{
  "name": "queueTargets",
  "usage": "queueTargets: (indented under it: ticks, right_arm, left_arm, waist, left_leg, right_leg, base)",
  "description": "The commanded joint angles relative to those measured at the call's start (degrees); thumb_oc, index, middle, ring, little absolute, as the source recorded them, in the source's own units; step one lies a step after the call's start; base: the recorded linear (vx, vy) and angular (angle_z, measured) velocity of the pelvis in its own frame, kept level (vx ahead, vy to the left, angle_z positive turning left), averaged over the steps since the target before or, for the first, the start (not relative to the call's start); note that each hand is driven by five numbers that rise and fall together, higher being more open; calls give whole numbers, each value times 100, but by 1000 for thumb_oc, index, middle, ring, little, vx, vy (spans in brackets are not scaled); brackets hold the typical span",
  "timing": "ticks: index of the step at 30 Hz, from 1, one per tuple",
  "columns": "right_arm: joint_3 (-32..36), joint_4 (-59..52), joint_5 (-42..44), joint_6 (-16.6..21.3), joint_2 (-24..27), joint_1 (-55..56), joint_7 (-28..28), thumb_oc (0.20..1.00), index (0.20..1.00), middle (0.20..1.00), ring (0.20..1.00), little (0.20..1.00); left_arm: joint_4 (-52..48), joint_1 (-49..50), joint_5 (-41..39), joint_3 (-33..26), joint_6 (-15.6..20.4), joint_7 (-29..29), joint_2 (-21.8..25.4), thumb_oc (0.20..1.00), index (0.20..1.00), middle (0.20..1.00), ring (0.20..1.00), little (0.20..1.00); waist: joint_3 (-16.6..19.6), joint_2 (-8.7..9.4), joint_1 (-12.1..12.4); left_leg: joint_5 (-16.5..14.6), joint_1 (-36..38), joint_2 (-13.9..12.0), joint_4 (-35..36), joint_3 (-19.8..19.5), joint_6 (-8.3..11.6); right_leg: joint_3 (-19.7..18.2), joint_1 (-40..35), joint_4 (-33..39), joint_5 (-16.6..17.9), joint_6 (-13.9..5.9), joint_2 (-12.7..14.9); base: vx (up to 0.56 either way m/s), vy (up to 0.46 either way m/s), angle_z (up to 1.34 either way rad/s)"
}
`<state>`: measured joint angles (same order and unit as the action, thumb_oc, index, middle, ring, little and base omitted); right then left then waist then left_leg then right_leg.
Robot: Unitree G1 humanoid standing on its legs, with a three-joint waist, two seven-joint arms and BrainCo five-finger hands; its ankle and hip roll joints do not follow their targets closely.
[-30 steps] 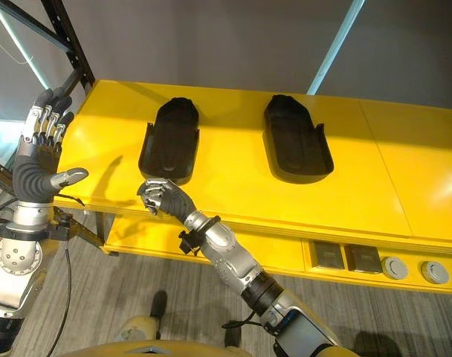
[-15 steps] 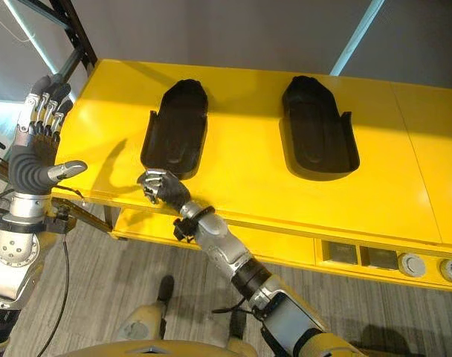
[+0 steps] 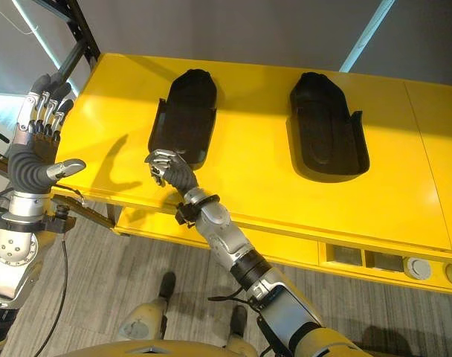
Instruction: Move parts from the plastic box to the shelf.
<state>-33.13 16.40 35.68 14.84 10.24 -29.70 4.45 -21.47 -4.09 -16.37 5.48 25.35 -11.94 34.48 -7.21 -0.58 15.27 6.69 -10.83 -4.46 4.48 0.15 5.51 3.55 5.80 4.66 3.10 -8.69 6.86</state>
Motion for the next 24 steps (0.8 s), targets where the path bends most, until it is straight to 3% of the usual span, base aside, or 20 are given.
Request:
queueTargets:
  ticks: [1, 4, 5, 6, 7, 8, 9, 11, 12, 15, 16, 17, 19, 20, 21, 23, 24]
  right_arm:
    - [111, -705, 134, 368, -53, -41, 125, 200, 200, 200, 200, 200]
    - [256, -1383, 140, 447, 261, 535, 205, 200, 200, 200, 200, 200]
    - [353, -1614, 132, 480, 364, 706, 217, 235, 235, 235, 235, 235]
    - [355, -1636, 131, 470, 375, 726, 212, 460, 460, 460, 460, 460]
    - [497, -1857, 115, 517, 469, 912, 211, 517, 517, 517, 517, 517]
    - [646, -2117, 78, 549, 565, 1082, 185, 796, 796, 796, 796, 796]
    - [859, -2371, 16, 583, 687, 1249, 168, 1000, 1000, 1000, 1000, 1000]
    - [1422, -2921, -66, 736, 877, 1628, 75, 1000, 1000, 1000, 1000, 1000]
    - [1424, -2925, -66, 734, 878, 1631, 74, 1000, 1000, 1000, 1000, 1000]
    - [2330, -3544, -471, 926, 1032, 2121, -128, 1000, 1000, 1000, 1000, 1000]
    - [2746, -3764, -751, 934, 1142, 2458, -209, 1000, 1000, 1000, 1000, 1000]
    - [2751, -3777, -755, 926, 1141, 2465, -212, 1000, 1000, 1000, 1000, 1000]
    - [3073, -3843, -1019, 907, 1216, 2810, -229, 1000, 1000, 1000, 1000, 1000]
    - [3399, -3809, -1146, 828, 1272, 3182, -177, 1000, 1000, 1000, 1000, 1000]
    - [3402, -3821, -1146, 822, 1269, 3188, -177, 1000, 1000, 1000, 1000, 1000]
    - [3673, -3663, -1197, 748, 1316, 3546, -16, 1000, 1000, 1000, 1000, 1000]
    - [3676, -3666, -1195, 747, 1318, 3551, -13, 1000, 1000, 1000, 1000, 1000]
  left_arm:
    - [-32, -359, -212, 107, 194, 30, -5, 1000, 1000, 1000, 1000, 1000]
    - [-169, -277, -141, 26, 148, 28, -41, 1000, 1000, 1000, 1000, 1000]
    - [-189, -248, -122, 10, 115, 24, -56, 1000, 1000, 1000, 1000, 1000]
    - [-191, -242, -121, 15, 113, 24, -61, 1000, 1000, 1000, 1000, 1000]
    - [-204, -215, -120, 11, 69, 35, -83, 1000, 1000, 1000, 1000, 1000]
    - [-213, -171, -93, 21, 32, 42, -100, 1000, 1000, 1000, 1000, 1000]
    - [-209, -135, -91, 34, -28, 88, -117, 1000, 1000, 1000, 1000, 1000]
    - [-112, -135, -56, 106, -108, 176, -141, 1000, 1000, 1000, 1000, 1000]
    - [-111, -136, -56, 109, -107, 175, -142, 1000, 1000, 1000, 1000, 1000]
    - [30, -172, 5, 207, -226, 366, -195, 1000, 1000, 1000, 1000, 1000]
    - [81, -232, 8, 225, -263, 486, -227, 1000, 1000, 1000, 1000, 1000]
    - [84, -236, 7, 229, -261, 488, -226, 1000, 1000, 1000, 1000, 1000]
    - [130, -266, -40, 230, -304, 586, -305, 1000, 1000, 1000, 1000, 1000]
    - [199, -269, -46, 226, -350, 699, -371, 1000, 1000, 1000, 1000, 1000]
    - [202, -271, -46, 228, -348, 700, -371, 1000, 1000, 1000, 1000, 1000]
    - [297, -296, 148, 196, -355, 728, -469, 1000, 1000, 1000, 1000, 1000]
    - [302, -297, 150, 199, -351, 727, -472, 1000, 1000, 1000, 1000, 1000]
  waist:
    - [55, 96, -10]
    - [85, 122, -197]
    - [103, 127, -264]
    - [105, 122, -256]
    - [123, 136, -356]
    - [140, 143, -415]
    - [161, 155, -497]
    - [214, 174, -737]
    - [216, 174, -731]
    - [336, 195, -1222]
    - [381, 191, -1508]
    - [396, 194, -1483]
    - [397, 199, -1826]
    - [403, 219, -2093]
    - [415, 226, -2060]
    - [401, 230, -2337]
    - [405, 226, -2316]
  left_leg:
    - [-980, 378, 74, -453, 363, -27]
    - [-1046, 476, 59, -484, 471, -48]
    - [-1065, 511, 46, -494, 505, -54]
    - [-1068, 518, 45, -493, 511, -54]
    - [-1093, 556, 36, -509, 544, -65]
    - [-1115, 592, 32, -520, 584, -75]
    - [-1140, 629, 22, -528, 624, -87]
    - [-1208, 726, -1, -568, 760, -108]
    - [-1208, 726, -1, -568, 764, -108]
    - [-1405, 982, -33, -702, 1191, -152]
    - [-1489, 1109, -78, -784, 1475, -158]
    - [-1464, 1092, -83, -774, 1498, -153]
    - [-1588, 1233, -118, -875, 1813, -211]
    - [-1690, 1329, -164, -985, 2179, -260]
    - [-1664, 1316, -168, -979, 2214, -254]
    - [-1802, 1454, -206, -1087, 2601, -324]
    - [-1812, 1454, -212, -1095, 2621, -323]
  right_leg:
    - [12, -234, -563, -938, -244, 193]
    - [-59, -264, -591, -950, -254, 192]
    - [-84, -271, -604, -954, -260, 194]
    - [-89, -275, -606, -956, -260, 193]
    - [-124, -278, -623, -959, -264, 195]
    - [-160, -283, -636, -965, -268, 193]
    - [-207, -278, -654, -966, -275, 184]
    - [-369, -256, -680, -955, -294, 157]
    - [-373, -253, -681, -955, -294, 156]
    - [-812, -215, -751, -931, -376, 56]
    - [-1071, -151, -796, -907, -430, -27]
    - [-1095, -121, -789, -879, -424, -35]
    - [-1399, -39, -874, -862, -498, -139]
    - [-1737, 91, -917, -787, -569, -259]
    - [-1774, 120, -909, -754, -565, -269]
    - [-2161, 238, -890, -686, -631, -434]
    - [-2180, 245, -893, -684, -631, -442]
  base:
    - [0, 0, 0]
    - [-4, 12, -1]
    - [-1, 22, -10]
    - [3, 23, -21]
    - [3, 18, -24]
    - [-1, 24, -16]
    - [0, 28, -11]
    - [7, 28, -23]
    - [3, 30, -45]
    - [34, 68, -71]
    - [3, 50, -109]
    - [4, 62, -125]
    - [-20, 54, -89]
    - [-50, 24, -98]
    - [-37, 32, -124]
    - [-50, 16, -152]
    - [-50, -6, -135]
